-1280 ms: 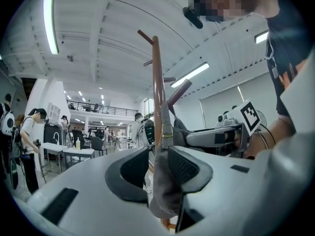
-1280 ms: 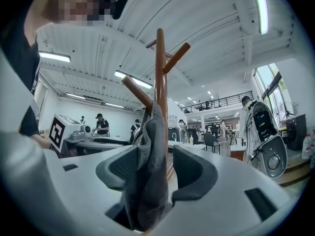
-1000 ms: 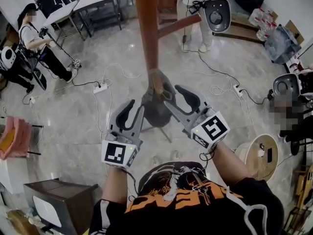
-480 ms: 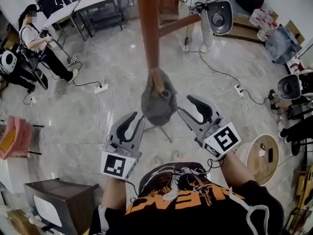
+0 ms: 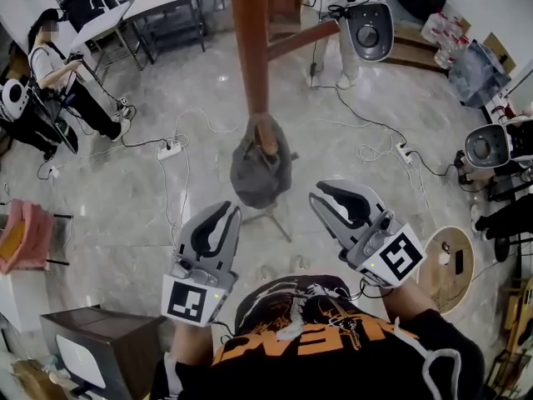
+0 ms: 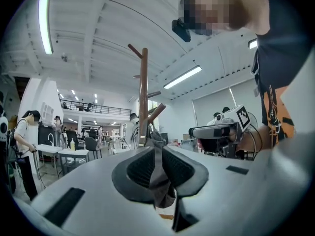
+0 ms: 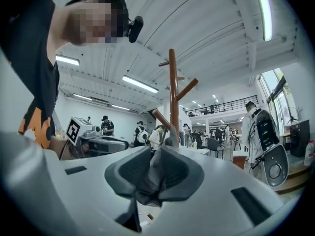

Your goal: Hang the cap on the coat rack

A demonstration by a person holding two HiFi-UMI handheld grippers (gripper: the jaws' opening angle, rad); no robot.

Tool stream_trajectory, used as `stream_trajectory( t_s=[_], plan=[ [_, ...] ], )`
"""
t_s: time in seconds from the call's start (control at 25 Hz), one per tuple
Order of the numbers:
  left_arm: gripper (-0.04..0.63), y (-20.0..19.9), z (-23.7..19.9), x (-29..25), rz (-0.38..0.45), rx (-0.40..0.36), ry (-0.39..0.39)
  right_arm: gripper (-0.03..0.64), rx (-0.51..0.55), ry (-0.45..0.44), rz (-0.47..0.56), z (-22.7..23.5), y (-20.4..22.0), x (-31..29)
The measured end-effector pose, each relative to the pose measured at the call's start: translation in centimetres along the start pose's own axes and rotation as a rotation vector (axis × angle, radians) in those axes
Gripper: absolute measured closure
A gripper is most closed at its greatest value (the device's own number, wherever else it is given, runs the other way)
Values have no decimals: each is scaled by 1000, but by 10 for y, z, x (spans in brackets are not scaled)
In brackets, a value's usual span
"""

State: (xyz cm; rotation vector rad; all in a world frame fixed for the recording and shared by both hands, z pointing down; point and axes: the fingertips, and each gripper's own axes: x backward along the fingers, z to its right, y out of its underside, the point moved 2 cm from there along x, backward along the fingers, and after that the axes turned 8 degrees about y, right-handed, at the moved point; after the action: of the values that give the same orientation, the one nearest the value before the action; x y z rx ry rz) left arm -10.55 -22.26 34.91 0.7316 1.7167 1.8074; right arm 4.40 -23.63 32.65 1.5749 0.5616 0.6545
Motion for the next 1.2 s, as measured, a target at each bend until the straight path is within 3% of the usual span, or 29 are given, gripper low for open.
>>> stream_trajectory(
  t_s=[0.32,0.72,0.92,1.2],
  plan=[
    [547,-26,0,-1,5,14,3,579,-6,2,82,-4,-40,5],
    [570,-41,-1,4,54,18,21,603,-14,-14,6,-5,-19,0],
    [571,-45,3,2,67,57,17,603,-17,-1,26,-11,-28,-4],
    [571,-45,-2,-3,66,52,24,603,-11,8,28,-7,-32,-11]
  ],
)
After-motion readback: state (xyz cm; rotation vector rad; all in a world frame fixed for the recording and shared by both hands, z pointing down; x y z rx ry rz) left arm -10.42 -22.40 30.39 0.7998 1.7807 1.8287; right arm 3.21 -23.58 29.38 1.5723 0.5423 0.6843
